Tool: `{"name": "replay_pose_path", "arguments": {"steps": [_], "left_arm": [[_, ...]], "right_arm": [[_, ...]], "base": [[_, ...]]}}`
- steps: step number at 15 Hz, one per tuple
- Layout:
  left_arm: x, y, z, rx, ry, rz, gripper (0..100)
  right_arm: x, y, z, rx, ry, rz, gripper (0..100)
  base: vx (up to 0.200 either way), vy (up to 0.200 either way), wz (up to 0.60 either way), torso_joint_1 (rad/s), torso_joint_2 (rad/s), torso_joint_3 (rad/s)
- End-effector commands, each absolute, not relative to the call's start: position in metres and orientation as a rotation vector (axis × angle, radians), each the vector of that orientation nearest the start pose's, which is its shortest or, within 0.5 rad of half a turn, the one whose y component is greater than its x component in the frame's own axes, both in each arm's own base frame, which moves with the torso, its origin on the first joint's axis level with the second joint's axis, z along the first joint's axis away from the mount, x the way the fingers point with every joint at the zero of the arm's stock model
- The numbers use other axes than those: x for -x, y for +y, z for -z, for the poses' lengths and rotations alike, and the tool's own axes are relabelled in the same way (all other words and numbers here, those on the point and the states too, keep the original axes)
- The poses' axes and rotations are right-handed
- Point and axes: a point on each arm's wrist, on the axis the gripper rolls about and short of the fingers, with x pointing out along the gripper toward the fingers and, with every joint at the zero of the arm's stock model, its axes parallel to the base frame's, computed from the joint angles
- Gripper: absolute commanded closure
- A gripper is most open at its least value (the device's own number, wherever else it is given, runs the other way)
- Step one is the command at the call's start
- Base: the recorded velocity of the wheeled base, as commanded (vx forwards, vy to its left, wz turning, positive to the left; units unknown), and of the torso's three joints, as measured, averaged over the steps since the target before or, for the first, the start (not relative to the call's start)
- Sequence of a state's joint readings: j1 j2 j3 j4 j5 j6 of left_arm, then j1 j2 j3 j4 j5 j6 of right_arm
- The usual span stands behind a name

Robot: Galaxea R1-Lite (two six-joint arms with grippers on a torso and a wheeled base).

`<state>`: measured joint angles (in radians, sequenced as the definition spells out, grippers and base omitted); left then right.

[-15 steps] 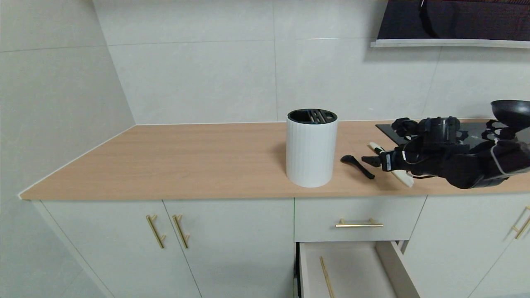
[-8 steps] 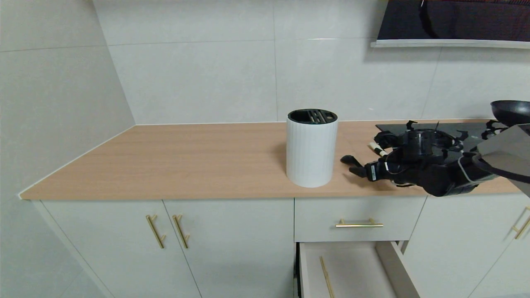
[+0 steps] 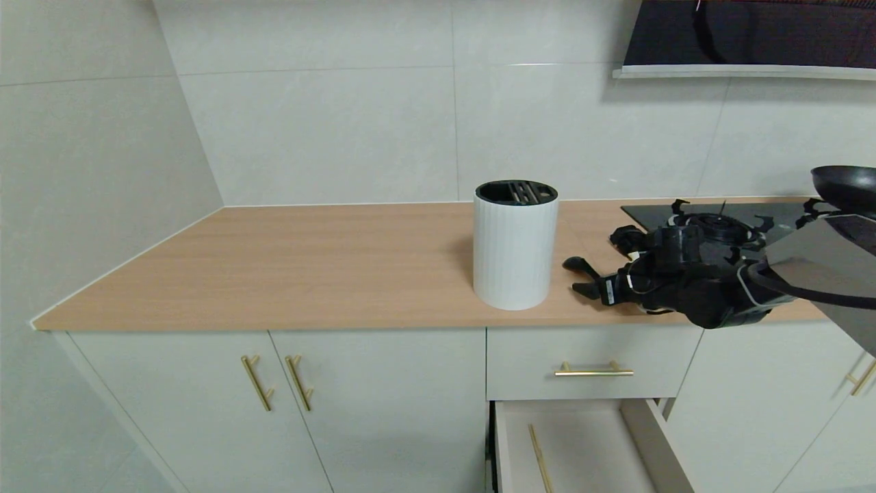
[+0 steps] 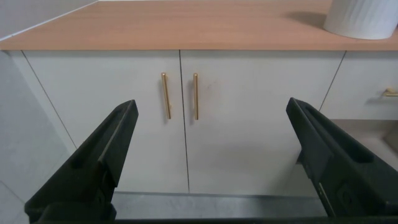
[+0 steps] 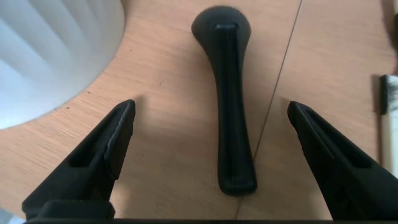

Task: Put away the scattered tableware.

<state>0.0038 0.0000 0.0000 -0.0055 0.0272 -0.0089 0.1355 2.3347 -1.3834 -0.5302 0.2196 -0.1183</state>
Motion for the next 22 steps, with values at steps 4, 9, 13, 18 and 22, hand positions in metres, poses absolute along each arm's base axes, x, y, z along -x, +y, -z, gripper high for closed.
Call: {"name": "replay_pose_path", "arguments": {"steps": [4, 9, 13, 18, 22], "left_arm": [[0.023, 0.001, -0.076, 0.009, -0.006, -0.031, 0], [0.023, 0.001, -0.076, 0.009, -0.006, -0.031, 0], [0.023, 0.001, -0.076, 0.009, -0.006, -0.032, 0], [0.023, 0.001, -0.076, 0.009, -0.006, -0.032, 0], [0.023, 0.001, -0.076, 0.009, -0.006, -0.031, 0]], "right_arm": [[-0.461, 0.067, -0.071, 0.098, 0.411, -0.368, 0], [-0.464, 0.068, -0.068, 0.099, 0.414, -0.368, 100], [-0.466, 0.07, -0.071, 0.105, 0.407, -0.327, 100], [-0.466, 0.074, -0.081, 0.06, 0.403, -0.288, 100], [-0.414, 0.082, -0.129, 0.007, 0.479, -0.291, 100]], "base": [[0.0, 0.0, 0.0, 0.0, 0.0, 0.0], [0.0, 0.0, 0.0, 0.0, 0.0, 0.0], [0.0, 0.0, 0.0, 0.0, 0.0, 0.0], [0.0, 0.0, 0.0, 0.0, 0.0, 0.0], [0.0, 0.0, 0.0, 0.0, 0.0, 0.0]]}}
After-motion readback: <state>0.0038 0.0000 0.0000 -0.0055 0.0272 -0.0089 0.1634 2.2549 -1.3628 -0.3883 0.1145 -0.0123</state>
